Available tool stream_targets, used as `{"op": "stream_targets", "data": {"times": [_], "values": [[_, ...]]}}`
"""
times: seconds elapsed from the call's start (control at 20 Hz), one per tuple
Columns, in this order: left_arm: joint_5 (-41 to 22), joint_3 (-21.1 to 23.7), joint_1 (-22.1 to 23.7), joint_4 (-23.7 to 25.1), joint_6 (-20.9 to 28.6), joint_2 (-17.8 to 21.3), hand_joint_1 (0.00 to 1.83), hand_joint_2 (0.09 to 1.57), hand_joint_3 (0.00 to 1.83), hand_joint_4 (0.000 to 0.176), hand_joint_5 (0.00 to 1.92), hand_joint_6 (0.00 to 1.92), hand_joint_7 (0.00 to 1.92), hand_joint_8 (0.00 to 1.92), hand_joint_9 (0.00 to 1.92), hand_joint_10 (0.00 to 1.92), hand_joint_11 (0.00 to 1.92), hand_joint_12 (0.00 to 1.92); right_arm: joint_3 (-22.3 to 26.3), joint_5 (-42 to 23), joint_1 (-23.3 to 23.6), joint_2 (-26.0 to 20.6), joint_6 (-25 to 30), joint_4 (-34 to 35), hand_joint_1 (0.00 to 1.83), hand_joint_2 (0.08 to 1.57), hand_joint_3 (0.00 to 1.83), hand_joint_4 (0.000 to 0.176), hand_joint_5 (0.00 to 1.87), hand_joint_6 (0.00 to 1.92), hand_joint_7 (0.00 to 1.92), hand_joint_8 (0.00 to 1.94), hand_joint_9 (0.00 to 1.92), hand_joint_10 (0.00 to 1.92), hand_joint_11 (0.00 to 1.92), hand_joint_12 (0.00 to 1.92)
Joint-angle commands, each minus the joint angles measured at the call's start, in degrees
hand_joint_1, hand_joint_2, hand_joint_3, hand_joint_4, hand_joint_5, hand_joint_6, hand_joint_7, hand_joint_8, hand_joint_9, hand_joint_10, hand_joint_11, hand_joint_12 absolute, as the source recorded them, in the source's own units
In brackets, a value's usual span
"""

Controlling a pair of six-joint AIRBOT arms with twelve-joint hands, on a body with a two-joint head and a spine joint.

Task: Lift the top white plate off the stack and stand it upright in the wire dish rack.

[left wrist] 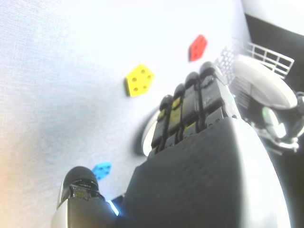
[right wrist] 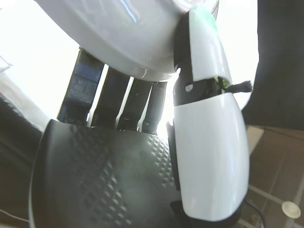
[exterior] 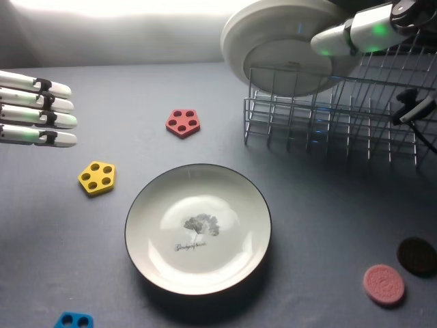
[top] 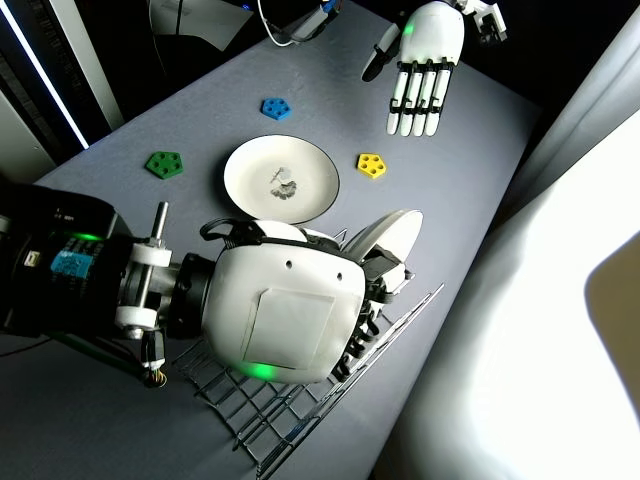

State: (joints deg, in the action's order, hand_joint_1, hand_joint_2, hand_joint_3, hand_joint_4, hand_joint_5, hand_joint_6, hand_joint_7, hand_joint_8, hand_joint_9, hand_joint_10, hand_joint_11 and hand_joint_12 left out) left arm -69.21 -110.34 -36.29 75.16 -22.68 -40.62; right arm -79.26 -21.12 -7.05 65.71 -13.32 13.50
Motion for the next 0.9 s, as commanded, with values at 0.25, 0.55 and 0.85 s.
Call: {"op": "stream_targets", "data": {"times": [0.25, 0.55, 0.85], "values": [[-2.7, -0.4, 1.2, -4.6, -0.2, 0.2, 0.04, 0.94, 0.0, 0.0, 0.0, 0.0, 0.01, 0.0, 0.0, 0.0, 0.0, 0.0, -0.2, -8.1, 0.3, -1.6, 0.8, 0.5, 1.5, 1.02, 0.0, 0.0, 0.99, 0.89, 1.22, 0.34, 1.22, 0.53, 1.04, 1.26], [-2.9, -0.4, 1.2, -4.5, -0.2, 0.2, 0.02, 0.93, 0.0, 0.0, 0.0, 0.0, 0.0, 0.0, 0.0, 0.0, 0.0, 0.0, -0.7, -8.1, -0.5, -2.2, 0.6, 0.5, 1.4, 1.04, 0.01, 0.0, 0.92, 1.02, 1.18, 0.54, 1.22, 0.72, 1.18, 0.43], [-3.2, -0.4, 1.2, -4.4, -0.1, 0.3, 0.01, 0.92, 0.0, 0.0, 0.0, 0.0, 0.0, 0.0, 0.0, 0.0, 0.0, 0.0, -0.9, -8.1, -1.3, -2.5, 0.6, 0.5, 1.3, 1.08, 0.0, 0.0, 0.78, 0.43, 0.99, 0.04, 1.1, 0.01, 1.23, 0.06]]}}
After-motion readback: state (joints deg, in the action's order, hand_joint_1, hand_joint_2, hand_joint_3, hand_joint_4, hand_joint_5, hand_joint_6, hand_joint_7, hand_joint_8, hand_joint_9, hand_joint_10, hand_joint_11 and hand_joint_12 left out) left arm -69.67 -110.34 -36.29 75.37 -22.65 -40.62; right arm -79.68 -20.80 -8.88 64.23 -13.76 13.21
